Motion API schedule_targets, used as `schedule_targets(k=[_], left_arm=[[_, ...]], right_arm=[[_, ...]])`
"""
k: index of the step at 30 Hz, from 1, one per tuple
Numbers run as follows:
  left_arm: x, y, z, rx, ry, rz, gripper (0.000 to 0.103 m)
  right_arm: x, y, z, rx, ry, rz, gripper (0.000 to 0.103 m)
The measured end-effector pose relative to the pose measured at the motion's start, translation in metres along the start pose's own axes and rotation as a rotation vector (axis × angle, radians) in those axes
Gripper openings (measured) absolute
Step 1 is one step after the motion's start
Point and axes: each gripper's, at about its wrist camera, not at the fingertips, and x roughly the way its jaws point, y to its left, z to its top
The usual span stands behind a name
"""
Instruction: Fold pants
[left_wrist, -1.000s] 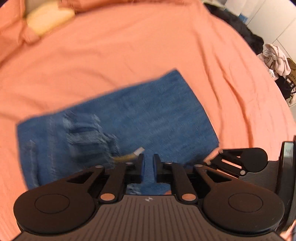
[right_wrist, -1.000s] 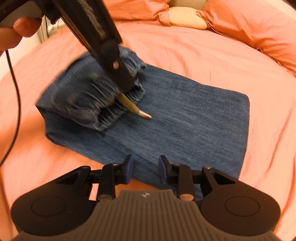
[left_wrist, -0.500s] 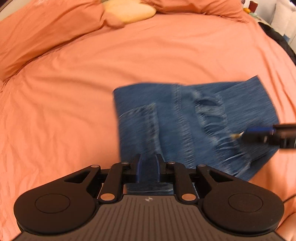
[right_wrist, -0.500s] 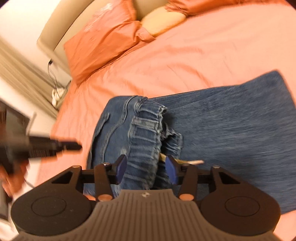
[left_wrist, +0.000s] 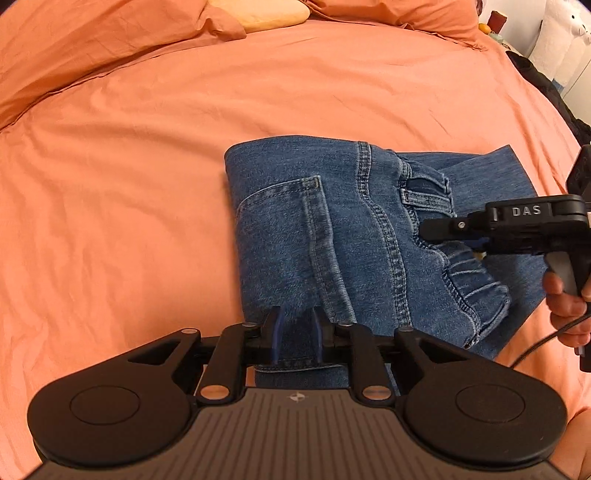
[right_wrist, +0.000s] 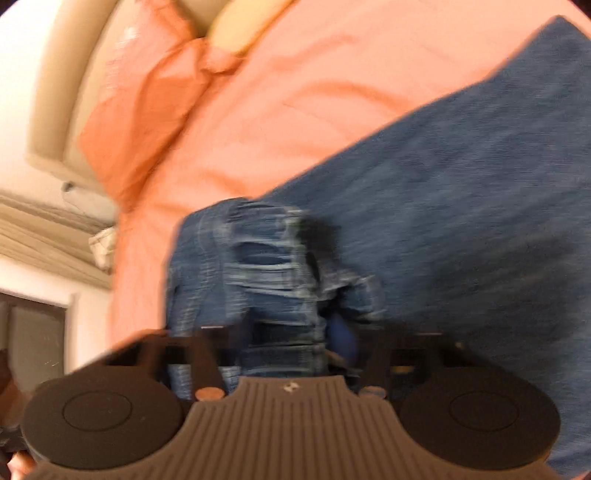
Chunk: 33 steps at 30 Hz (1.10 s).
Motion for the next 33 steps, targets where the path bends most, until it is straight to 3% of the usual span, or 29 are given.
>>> schedule_targets(k=[4,12,16,19,25,33], left_arm=[[-0.003,0.005,-0.001,-0.016,-0.009,0.026,0.023],[-0.021,0.002,0.000,-0.051,-0.043,0.061,0.023],[-0.031,-0.013,0.003,-0.025,-0.063,0.058,0.023],[-0.034,-0.028,0.005,0.006,-0.073,0.053,0.023],[-0.029,-0.060,0.009,0.072,-0.083,0.052,0.023],[-0.012,-0.088,0.014,0.112,-0.075,0.034,0.023]], right_arm=[[-0.014,0.035,0.002,-0.183,-0.043,-0.042,0.010],[-0.094,0.149,0.021,-0.507,-0.137,-0.046,0.006],[-0.134,0.172,0.035,-0.575,-0.162,-0.117,0.006],[-0.157,0.155,0.046,-0.544,-0.175,-0.186,0.006],[-0.182,0.071,0.062,-0.426,-0.177,-0.272,0.006],[-0.173,-0.035,0.062,-0.203,-0.118,-0.356,0.006]])
